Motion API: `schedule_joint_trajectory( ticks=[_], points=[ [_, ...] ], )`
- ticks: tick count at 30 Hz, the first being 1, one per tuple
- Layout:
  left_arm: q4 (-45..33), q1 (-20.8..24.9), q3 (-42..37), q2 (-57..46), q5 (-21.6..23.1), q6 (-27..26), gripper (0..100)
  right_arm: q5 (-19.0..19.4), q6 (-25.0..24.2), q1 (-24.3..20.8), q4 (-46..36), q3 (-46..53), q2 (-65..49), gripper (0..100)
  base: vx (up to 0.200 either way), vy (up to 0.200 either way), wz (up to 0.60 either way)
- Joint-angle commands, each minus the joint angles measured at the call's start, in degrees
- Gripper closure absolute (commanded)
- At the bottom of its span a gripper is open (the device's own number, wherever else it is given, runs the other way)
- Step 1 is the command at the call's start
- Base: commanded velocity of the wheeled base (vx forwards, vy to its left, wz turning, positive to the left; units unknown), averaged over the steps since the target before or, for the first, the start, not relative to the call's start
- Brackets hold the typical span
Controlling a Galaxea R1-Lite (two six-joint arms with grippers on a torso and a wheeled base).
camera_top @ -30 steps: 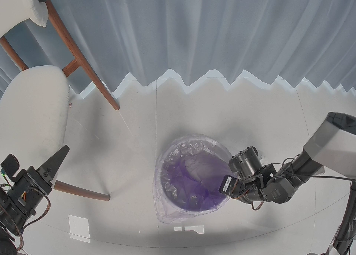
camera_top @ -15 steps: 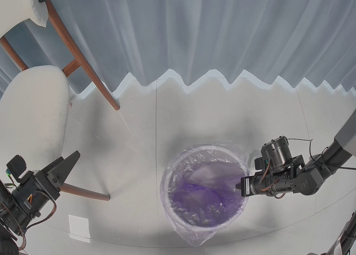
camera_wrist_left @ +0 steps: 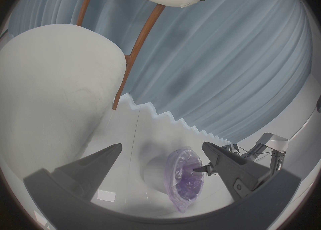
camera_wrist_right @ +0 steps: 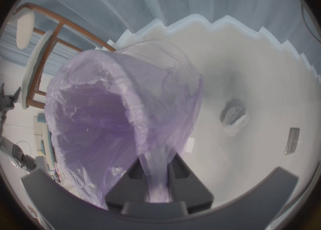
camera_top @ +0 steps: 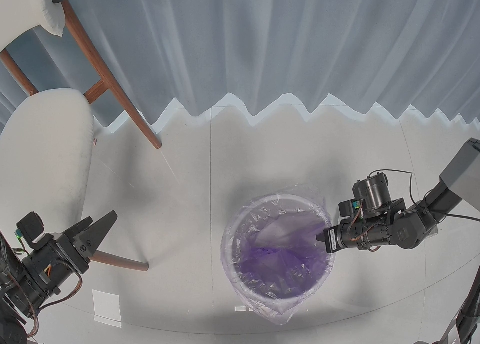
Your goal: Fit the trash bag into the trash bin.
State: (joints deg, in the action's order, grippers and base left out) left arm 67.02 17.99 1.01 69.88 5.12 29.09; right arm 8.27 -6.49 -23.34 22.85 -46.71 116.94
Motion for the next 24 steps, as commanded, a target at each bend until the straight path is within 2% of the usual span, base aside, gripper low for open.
schedule_joint_trajectory(
  ticks=[1, 6, 7, 15, 20, 22, 23, 24],
  points=[
    [0.04, 0.2, -1.01, 0.7, -0.02, -0.08, 0, -0.62, 2.18, 0.93, 0.09, -1.27, 4.43, 100, 0.0, 0.0, 0.0],
    [-0.05, 0.11, -1.01, 0.7, -0.02, -0.08, 0, -1.15, 2.71, 1.2, 0.18, -2.77, 5.49, 100, 0.0, 0.0, 0.0],
    [-0.05, 0.11, -1.01, 0.7, -0.02, -0.08, 0, -1.15, 2.62, 1.28, 0.27, -2.94, 5.49, 0, 0.0, 0.0, 0.0],
    [-0.05, 1.61, -1.01, 1.49, 0.07, 0.09, 0, -0.71, 1.56, 1.28, 5.1, -1.36, 1.18, 0, 0.0, 0.0, 0.0],
    [-2.16, 5.39, -1.01, 3.6, -0.37, 0.01, 0, 0.61, 1.39, 1.28, 5.37, 2.15, -4.44, 0, 0.0, 0.0, 0.0],
    [-4.8, 7.14, -0.92, 4.83, -0.46, -0.08, 0, 1.05, 1.21, 1.46, 5.63, 3.82, -7.34, 0, 0.0, 0.0, 0.0],
    [-7.43, 9.69, -0.31, 6.06, -0.11, 0.09, 0, 1.05, 0.42, 2.34, 5.98, 5.76, -10.68, 0, 0.0, 0.0, 0.0],
    [-7.61, 9.87, -0.31, 6.15, -0.11, 0.09, 0, 1.05, 0.42, 2.43, 5.98, 5.93, -10.95, 0, 0.0, 0.0, 0.0]
  ],
)
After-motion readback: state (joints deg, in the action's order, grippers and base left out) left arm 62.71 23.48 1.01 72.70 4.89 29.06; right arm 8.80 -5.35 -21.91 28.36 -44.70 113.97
